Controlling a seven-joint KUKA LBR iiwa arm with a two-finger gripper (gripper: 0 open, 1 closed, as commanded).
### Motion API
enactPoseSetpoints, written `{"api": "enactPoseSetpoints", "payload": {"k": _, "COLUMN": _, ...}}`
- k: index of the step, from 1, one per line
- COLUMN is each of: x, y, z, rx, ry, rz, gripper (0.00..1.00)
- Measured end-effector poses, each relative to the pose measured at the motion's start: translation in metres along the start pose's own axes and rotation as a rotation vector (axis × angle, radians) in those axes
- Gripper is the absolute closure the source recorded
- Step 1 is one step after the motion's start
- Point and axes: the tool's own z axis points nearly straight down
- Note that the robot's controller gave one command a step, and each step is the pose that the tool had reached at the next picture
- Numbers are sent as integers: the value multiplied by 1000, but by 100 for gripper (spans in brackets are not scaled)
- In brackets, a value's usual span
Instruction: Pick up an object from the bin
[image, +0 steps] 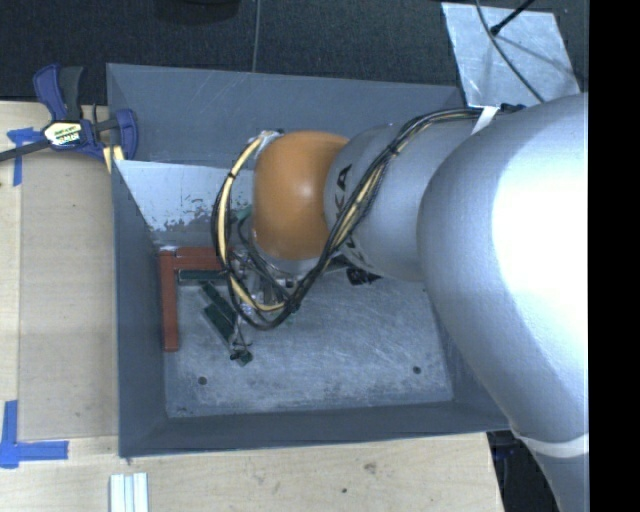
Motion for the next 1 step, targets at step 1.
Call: {"api": "enactPoseSetpoints", "payload": {"k": 1, "x": 27, "y": -4, "z": 25, "rx": -4, "ry": -4, "rz": 108, "gripper": 0}}
